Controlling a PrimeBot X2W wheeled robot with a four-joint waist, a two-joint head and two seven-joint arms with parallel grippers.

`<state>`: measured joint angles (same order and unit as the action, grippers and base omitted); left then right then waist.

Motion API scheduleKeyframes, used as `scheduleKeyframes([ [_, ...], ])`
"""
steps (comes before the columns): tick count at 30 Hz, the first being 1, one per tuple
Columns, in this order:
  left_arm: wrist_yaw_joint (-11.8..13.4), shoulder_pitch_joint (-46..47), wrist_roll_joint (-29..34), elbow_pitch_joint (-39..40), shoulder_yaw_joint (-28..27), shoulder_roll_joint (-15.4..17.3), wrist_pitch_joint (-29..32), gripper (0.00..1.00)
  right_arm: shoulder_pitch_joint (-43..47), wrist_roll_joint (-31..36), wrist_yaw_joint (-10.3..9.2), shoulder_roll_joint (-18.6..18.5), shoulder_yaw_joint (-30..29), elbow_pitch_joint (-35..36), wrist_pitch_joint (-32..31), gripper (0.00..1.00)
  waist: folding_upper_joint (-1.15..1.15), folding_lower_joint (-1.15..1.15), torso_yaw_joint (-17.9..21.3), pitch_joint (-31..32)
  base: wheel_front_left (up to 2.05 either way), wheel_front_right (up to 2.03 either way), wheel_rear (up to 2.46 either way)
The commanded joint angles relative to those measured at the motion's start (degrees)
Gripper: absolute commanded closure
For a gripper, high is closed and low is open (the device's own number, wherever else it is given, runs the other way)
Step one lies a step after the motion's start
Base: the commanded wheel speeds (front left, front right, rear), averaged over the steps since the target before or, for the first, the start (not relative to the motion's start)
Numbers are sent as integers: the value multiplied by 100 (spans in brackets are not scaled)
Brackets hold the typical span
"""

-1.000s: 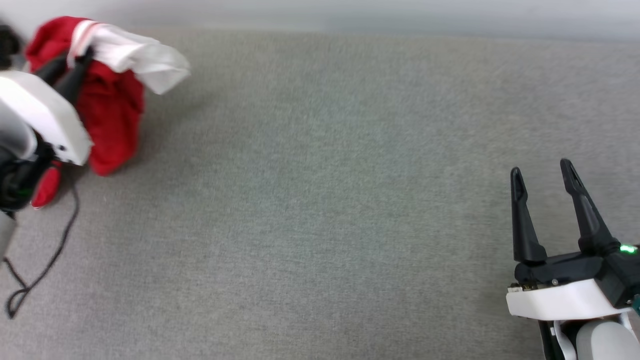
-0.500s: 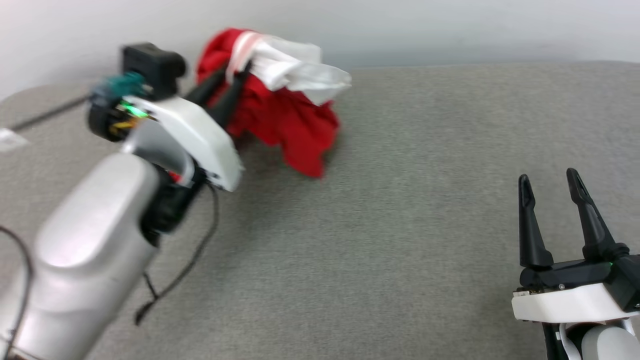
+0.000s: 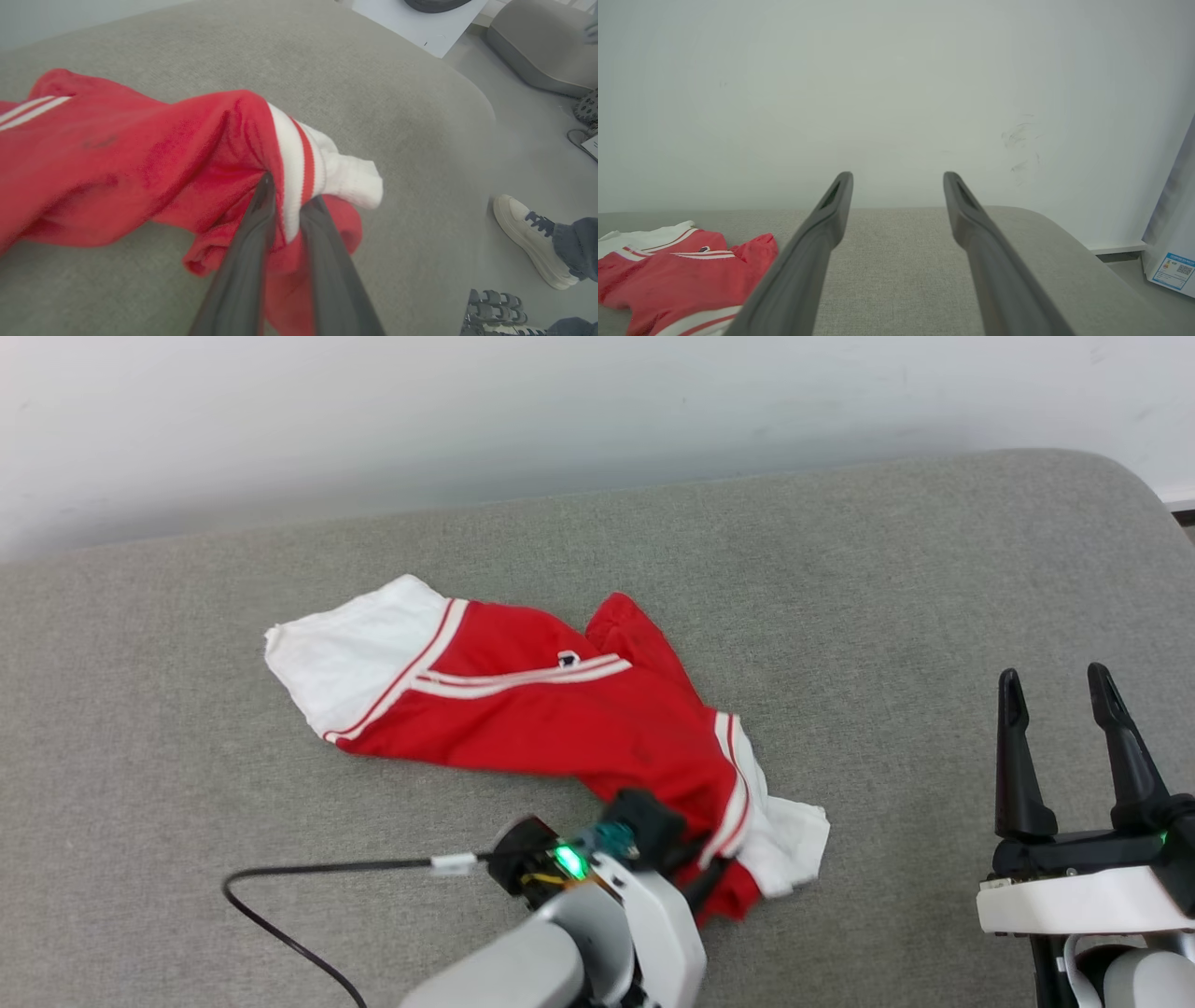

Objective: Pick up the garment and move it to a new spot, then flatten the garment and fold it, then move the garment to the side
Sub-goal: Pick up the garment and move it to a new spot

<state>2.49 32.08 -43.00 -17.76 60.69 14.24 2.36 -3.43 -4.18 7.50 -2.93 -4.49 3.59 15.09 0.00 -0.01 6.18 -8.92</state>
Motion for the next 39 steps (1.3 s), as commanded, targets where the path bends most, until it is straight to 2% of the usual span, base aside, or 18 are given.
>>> scheduleKeyframes([
  [1, -59, -56, 29, -64, 63, -74, 3, 100, 35, -9, -2, 9, 1, -21, 12, 0, 0, 1, 7, 22, 0, 0, 0],
  [2, -84, -142, 26, -156, 159, -153, 29, 100, 30, 1, -2, 9, 1, -35, 12, 0, 0, 1, 2, 34, 0, 0, 0],
  [3, -119, -200, 30, -231, 256, -209, 49, 22, 24, 5, -2, 9, -4, -45, 12, 0, 0, 1, -6, 43, 0, 0, 0],
  [4, -157, -226, 37, -310, 310, -262, 61, 0, 21, 9, -2, 9, -2, -57, 12, 0, 0, 1, -19, 54, 0, 0, 0],
  [7, -191, -234, 77, -470, 380, -378, -68, 0, 69, 42, -2, 9, 25, -88, 12, 0, 0, 1, -95, 100, 0, 0, 0],
  [12, -226, -100, 86, -464, 157, -421, -582, 0, 151, 133, -2, 9, 59, -130, 12, 0, 0, 1, -290, 243, 0, 0, 0],
  [15, -157, -9, 118, -303, -114, -289, -1059, 0, 192, 188, -2, 9, 74, -140, 11, 0, 0, 1, -412, 342, 0, 0, 0],
  [20, 72, 25, 164, -26, -649, 141, -1563, 0, 284, 237, -2, 9, 93, -144, 12, 0, 0, 1, -632, 529, 0, 0, 0],
  [22, 59, -113, 66, 157, -963, 304, -1683, 0, 335, 271, -2, 9, 99, -142, 12, 0, 0, 1, -723, 597, 0, 0, 0],
  [24, 155, -287, 68, 317, -1375, 547, -1736, 0, 390, 296, -2, 8, 108, -144, 12, 0, 0, 1, -797, 659, 0, 0, 0],
  [28, 371, -844, 460, 890, -2303, 877, -1758, 0, 453, 299, -2, 8, 115, -134, 12, 0, 0, 1, -916, 756, 0, 0, 0],
  [31, 432, -1468, 876, 1247, -2962, 1068, -1754, 0, 519, 310, -2, 9, 147, -117, 12, 0, 0, 1, -964, 787, 0, 0, 0],
  [35, 474, -2328, 1396, 1635, -3677, 1027, -1755, 0, 584, 306, -2, 8, 142, -81, 12, 0, 0, 1, -1006, 781, 0, 0, 0],
  [39, 373, -3011, 1742, 1854, -4225, 738, -1756, 0, 626, 273, -2, 8, 63, -68, 11, 0, 0, 1, -1040, 750, 0, 0, 0],
])
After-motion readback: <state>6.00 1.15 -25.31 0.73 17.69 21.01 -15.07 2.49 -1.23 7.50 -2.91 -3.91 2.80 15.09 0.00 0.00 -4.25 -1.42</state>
